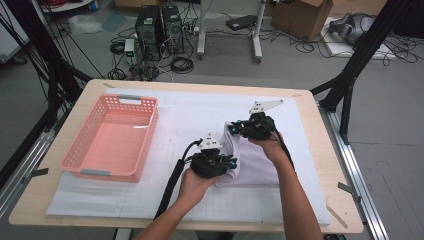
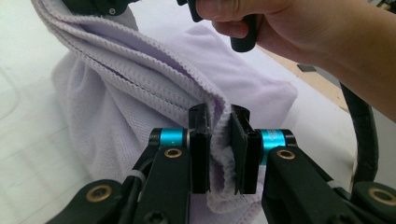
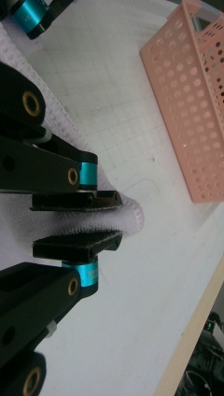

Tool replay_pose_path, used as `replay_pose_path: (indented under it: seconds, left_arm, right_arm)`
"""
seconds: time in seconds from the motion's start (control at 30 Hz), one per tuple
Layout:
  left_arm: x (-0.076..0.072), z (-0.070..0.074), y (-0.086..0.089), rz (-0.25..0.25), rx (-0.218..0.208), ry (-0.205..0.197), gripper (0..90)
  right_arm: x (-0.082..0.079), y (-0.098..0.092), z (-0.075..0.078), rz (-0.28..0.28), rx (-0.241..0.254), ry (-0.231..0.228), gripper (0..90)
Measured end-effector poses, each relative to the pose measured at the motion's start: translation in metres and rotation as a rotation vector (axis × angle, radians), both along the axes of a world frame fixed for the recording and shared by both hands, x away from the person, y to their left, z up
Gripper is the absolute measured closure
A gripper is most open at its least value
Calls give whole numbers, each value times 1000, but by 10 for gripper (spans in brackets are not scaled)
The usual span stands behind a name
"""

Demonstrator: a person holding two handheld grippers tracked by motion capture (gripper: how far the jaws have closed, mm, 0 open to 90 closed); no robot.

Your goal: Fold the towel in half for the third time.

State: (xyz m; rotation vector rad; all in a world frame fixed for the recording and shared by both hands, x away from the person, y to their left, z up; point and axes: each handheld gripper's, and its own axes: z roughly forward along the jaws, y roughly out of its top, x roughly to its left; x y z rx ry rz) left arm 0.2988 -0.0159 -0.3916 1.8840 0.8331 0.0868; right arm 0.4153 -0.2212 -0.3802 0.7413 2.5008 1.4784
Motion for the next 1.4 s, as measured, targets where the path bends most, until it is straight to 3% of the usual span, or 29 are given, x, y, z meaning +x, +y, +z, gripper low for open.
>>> replay_pose_path:
  seconds: [0.43,0.7,0.8,0.87,0.97,1.17,1.27,1.4]
  left_arm:
    - [9,-12,-49,-45,40,-3,792]
    - [15,-16,-78,-61,55,-3,791]
    - [16,-18,-85,-68,28,-13,777]
    - [15,-18,-85,-68,13,-31,694]
    - [12,-13,-73,-59,-13,-85,492]
    - [12,-2,-26,-6,-77,-167,426]
    - [15,-2,1,30,-84,-205,400]
    - [18,-8,34,83,-92,-219,369]
  right_arm:
    - [-7,-45,-9,-87,3,1,788]
    - [-9,-67,-15,-142,-37,3,785]
    - [-10,-77,-18,-163,-57,-7,785]
    - [-10,-83,-20,-181,-57,-8,784]
    - [-11,-89,-23,-199,-61,-7,780]
    - [-11,-93,-25,-214,-69,-16,779]
    - [-12,-96,-24,-230,-75,-8,776]
    - [-14,-99,-24,-277,-118,10,739]
